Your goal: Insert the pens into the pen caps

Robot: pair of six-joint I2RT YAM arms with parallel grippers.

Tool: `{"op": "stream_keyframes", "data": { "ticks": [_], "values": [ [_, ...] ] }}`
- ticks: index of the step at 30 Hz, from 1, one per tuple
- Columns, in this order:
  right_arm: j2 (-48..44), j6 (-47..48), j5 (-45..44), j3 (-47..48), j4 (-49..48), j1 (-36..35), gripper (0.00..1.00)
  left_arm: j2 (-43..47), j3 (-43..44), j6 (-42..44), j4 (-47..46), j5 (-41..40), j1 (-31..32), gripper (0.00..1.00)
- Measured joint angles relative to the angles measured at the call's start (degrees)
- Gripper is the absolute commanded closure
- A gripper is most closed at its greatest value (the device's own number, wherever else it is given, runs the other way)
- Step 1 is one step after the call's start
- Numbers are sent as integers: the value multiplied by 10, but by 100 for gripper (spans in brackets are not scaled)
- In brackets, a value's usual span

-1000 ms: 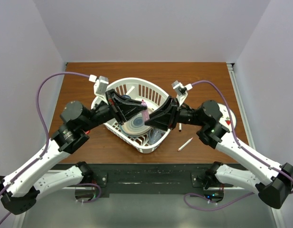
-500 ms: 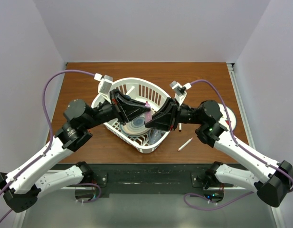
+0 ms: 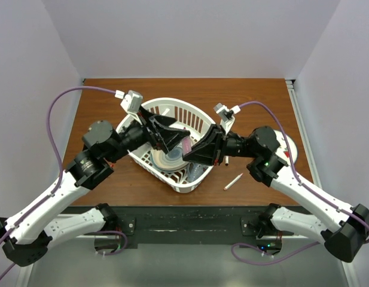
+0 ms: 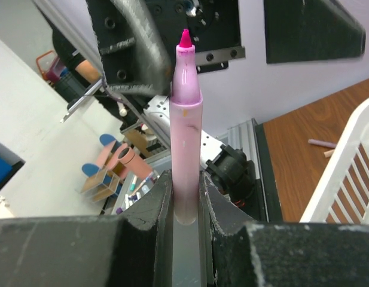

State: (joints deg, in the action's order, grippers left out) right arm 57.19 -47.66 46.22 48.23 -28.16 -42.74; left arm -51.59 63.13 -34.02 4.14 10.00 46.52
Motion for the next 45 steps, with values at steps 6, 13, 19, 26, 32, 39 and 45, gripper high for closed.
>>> {"op": "stream_keyframes", "data": {
  "ticks": [6, 13, 19, 26, 32, 39, 45],
  "values": [
    [-4, 30, -40, 0, 68, 0, 100, -38, 134, 44, 127, -162, -1, 0],
    [-12, 59, -81, 3, 147, 4, 100, -73, 218, 84, 183, -291, -35, 4],
    [-21, 64, -98, 4, 175, 8, 100, -111, 209, 35, 205, -254, -231, 10],
    [-56, 77, -108, 4, 199, 8, 100, -136, 45, -157, 219, -145, -527, 15],
    [-70, 92, -108, 4, 221, 8, 100, -227, 14, -332, 306, -145, -624, 15],
    [-70, 106, -108, 7, 246, 8, 100, -250, -38, -491, 315, -219, -635, 15],
    [-40, 113, -108, 35, 256, 8, 100, -306, -25, -590, 320, -273, -636, 16]
  ]
}}
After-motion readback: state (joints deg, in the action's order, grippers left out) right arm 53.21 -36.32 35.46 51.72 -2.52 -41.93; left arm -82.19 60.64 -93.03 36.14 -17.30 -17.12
